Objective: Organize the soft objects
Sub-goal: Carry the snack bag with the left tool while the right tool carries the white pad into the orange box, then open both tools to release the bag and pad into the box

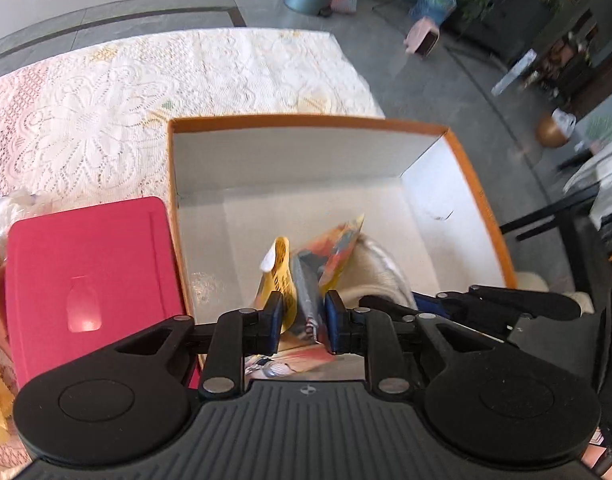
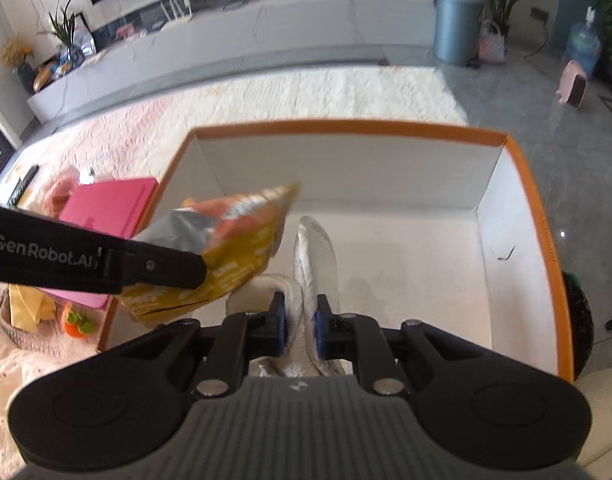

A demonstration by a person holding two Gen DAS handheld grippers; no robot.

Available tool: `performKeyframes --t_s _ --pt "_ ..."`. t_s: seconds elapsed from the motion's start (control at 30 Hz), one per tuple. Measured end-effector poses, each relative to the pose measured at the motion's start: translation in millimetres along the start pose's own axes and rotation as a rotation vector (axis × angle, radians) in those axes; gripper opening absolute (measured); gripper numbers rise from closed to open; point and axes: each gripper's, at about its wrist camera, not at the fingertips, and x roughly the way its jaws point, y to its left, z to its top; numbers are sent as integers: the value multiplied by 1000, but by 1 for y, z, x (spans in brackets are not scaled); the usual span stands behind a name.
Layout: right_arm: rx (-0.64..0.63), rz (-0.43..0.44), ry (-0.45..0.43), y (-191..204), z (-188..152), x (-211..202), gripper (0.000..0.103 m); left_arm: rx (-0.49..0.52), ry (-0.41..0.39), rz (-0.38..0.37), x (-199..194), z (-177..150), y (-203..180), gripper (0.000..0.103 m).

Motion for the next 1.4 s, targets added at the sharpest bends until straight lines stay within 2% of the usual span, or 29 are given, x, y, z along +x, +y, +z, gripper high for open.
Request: performKeyframes --t_s 0.03,0.17,0.37,0.4,0.43,0.47,0.5,0.57,0.6,0.7,0.73,0.87,0.93,1.1,1.23,1.4 --pt "-6 0 18 -1 1 5 13 4 13 0 3 1 -2 17" --pt "-46 -7 50 4 1 12 16 26 41 17 10 1 -11 17" --pt "-59 -18 67 4 3 15 27 20 54 35 15 -4 -10 17" --pt "-68 -28 66 5 3 14 32 19 45 27 14 -6 -8 17" --pt "-76 -38 63 6 2 12 44 17 41 22 13 -8 -7 17" --pt "-81 -54 56 7 2 11 50 11 37 19 12 -8 -6 17" --pt "-84 -70 49 8 2 9 58 6 26 11 10 -10 -4 18" --pt "-84 -96 39 10 2 4 66 0 2 2 2 -13 -2 26" --pt "-81 -105 34 11 1 2 70 -2 -11 3 -2 -15 0 27" --pt "-83 -129 15 16 -1 -7 74 3 -63 -7 -18 -21 2 30" --pt "-91 -139 5 19 -1 -10 79 3 -81 -12 -24 -24 3 31" --pt "-143 -195 -41 33 -5 -28 84 9 -155 -31 -47 -34 6 32" --pt "-169 -228 -74 42 -9 -39 91 14 -190 -35 -58 -40 7 33" --pt "-192 -285 -172 64 -21 -67 92 52 -273 -24 -84 -63 12 36" --pt "-164 -268 -265 83 -37 -88 92 57 -336 -4 -105 -86 23 36" --pt "-121 -228 -339 112 -63 -99 92 42 -410 32 -130 -122 45 36"
